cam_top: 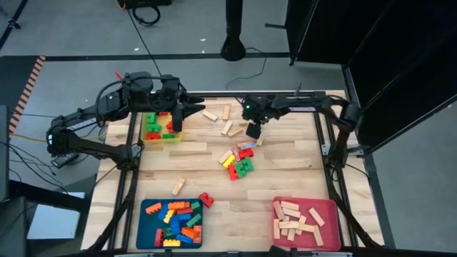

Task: Sort blocks by size
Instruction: Put the wooden block into the red bin

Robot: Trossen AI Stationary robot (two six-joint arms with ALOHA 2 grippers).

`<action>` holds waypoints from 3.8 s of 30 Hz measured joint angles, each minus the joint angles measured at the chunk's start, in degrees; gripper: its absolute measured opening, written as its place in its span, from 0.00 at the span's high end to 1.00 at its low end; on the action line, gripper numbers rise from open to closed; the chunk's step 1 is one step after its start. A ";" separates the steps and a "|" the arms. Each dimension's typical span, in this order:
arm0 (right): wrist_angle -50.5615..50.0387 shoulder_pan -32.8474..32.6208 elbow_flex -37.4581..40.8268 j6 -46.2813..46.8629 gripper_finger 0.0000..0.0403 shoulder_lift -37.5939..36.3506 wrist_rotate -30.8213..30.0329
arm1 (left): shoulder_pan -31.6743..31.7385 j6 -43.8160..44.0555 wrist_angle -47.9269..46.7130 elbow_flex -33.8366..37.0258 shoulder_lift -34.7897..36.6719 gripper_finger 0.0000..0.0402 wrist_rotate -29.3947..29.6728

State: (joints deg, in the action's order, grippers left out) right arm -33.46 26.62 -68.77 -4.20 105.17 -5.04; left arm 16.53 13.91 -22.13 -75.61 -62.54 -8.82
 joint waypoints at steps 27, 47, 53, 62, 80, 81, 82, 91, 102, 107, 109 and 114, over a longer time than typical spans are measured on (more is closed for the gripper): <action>-22.18 -6.32 -11.87 10.21 0.82 -6.97 3.44 | -0.13 -1.25 -0.29 0.00 -0.02 0.64 0.54; -34.06 -76.35 -12.57 96.31 0.82 -16.36 3.25 | -0.15 0.12 -0.07 0.09 -0.48 0.64 -6.29; -26.69 -80.23 -12.55 99.30 0.82 -9.09 5.77 | -0.15 1.43 -0.05 0.09 -0.48 0.64 -6.58; -28.27 -78.39 -12.55 96.84 0.36 -6.12 9.07 | -0.15 1.66 0.06 0.09 -0.46 0.64 -6.53; -43.42 -35.74 -12.39 87.06 0.35 -8.90 -28.36 | -0.15 1.64 0.04 0.02 -0.46 0.64 -5.59; -40.91 -33.04 -12.16 83.59 0.36 -8.03 -28.16 | -0.15 1.70 0.04 0.02 -0.46 0.64 -5.57; -39.18 -30.54 -11.84 81.14 0.36 -7.10 -28.06 | -0.15 1.73 0.02 0.00 -0.46 0.64 -5.57; -25.40 -16.95 -4.18 73.24 0.32 -1.50 -22.63 | -0.15 1.77 0.02 0.00 -0.46 0.64 -4.55; -2.88 -12.39 9.74 73.28 0.32 0.92 -9.25 | -0.11 1.01 0.09 0.00 -0.46 0.64 -1.55; -3.52 -13.02 10.52 74.50 0.48 1.09 -9.95 | -0.04 0.78 0.61 0.00 -0.46 0.64 -1.11; -4.51 -13.12 10.55 74.85 0.62 1.11 -9.41 | -0.04 0.11 1.11 0.00 -0.46 0.64 -0.83; -4.50 -13.66 10.56 72.06 0.71 1.11 -8.90 | -0.04 -0.13 1.51 0.00 -0.50 0.64 -0.03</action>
State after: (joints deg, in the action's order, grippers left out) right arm -37.96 12.96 -58.22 67.87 106.28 -13.94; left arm 16.49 13.78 -20.62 -75.61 -63.05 -8.85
